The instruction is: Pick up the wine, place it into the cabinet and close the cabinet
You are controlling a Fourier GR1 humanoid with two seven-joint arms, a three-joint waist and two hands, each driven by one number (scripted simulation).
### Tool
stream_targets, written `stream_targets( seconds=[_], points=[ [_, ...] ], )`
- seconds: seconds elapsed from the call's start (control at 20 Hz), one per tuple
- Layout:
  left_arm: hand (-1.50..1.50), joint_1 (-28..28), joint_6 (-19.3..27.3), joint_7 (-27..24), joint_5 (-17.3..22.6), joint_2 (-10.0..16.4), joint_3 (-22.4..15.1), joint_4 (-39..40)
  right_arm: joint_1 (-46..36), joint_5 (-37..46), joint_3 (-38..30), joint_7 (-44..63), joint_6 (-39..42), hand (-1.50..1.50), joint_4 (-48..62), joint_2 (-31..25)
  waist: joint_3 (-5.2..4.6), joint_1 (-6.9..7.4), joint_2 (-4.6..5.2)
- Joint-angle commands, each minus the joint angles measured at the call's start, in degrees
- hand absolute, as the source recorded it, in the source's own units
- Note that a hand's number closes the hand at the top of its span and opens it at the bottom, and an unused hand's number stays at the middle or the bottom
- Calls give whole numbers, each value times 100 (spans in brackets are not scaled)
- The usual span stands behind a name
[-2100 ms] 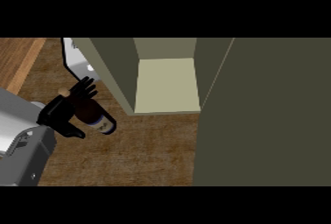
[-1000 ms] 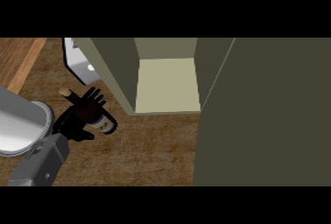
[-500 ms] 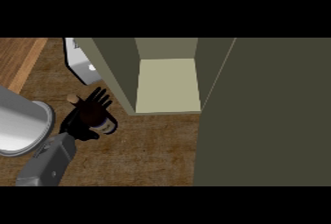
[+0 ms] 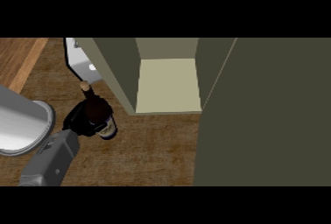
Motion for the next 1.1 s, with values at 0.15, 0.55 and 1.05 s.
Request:
stream_targets(
  seconds=[0.15,0.55,1.05],
  points=[
    [150,158,-6,-724,-234,-96,-189,-361,344,-480,-138,473,64,-150,-1204,-129,4,30,-11],
    [150,1846,2086,-2434,-144,-646,181,-1590,345,-169,-126,228,-119,-150,-892,16,25,309,-157],
    [150,2977,2711,-1088,329,-1342,-950,-4531,637,-512,-296,160,55,-150,-1181,-135,25,172,-87]
  ],
)
